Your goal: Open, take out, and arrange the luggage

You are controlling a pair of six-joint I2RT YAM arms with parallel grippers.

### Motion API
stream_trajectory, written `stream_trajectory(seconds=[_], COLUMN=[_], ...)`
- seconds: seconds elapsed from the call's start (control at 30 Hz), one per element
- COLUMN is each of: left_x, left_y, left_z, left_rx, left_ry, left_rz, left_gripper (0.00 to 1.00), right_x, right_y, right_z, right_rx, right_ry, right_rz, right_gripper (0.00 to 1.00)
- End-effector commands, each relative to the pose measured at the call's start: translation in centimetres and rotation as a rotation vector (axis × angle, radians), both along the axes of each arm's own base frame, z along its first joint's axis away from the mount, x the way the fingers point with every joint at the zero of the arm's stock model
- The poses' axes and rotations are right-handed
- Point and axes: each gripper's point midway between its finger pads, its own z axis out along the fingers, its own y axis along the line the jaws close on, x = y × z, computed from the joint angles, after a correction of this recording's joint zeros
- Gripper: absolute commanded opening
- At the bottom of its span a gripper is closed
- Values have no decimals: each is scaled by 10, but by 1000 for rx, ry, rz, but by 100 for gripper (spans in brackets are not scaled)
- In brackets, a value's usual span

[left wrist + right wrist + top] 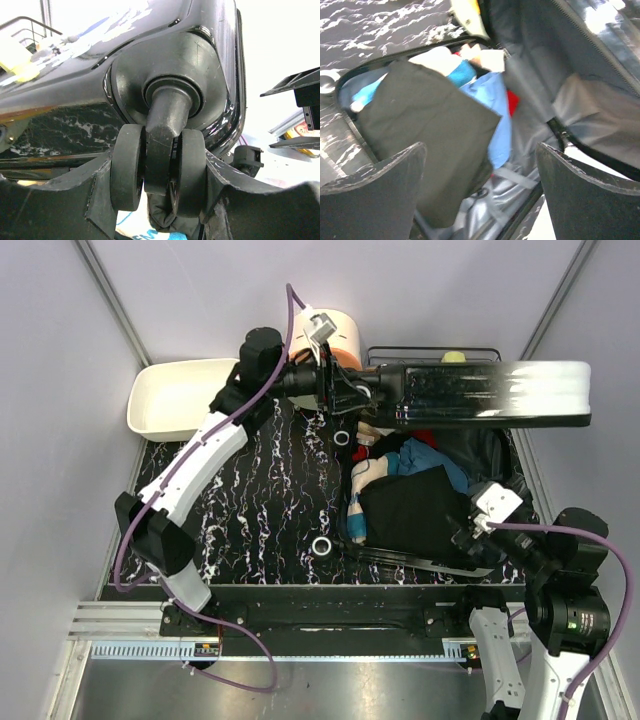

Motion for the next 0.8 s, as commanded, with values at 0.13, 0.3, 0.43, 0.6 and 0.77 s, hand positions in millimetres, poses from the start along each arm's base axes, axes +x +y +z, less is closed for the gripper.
stream_trajectory(seconds=[0.13,0.3,0.43,0.6,0.77], left_x=[68,60,58,54,48], left_y=[36,33,34,32,31], left_z=[63,60,59,53,41], left_rx=[-138,-146,-149,-145,-147], left_ry=[-65,-45,-40,-18,43], left_rz=[231,177,166,143,128], left_gripper=[0,0,0,0,0], right_x=[33,80,114,141,165], right_y=[-16,-49,-60,-72,-85], right_z=[105,138,140,156,182], right_rx=[-109,-321,-519,-577,-637], right_ry=[-520,-699,-747,-823,-914], right_rz=[-68,-190,-186,-238,-311], right_gripper=[100,100,100,95,39])
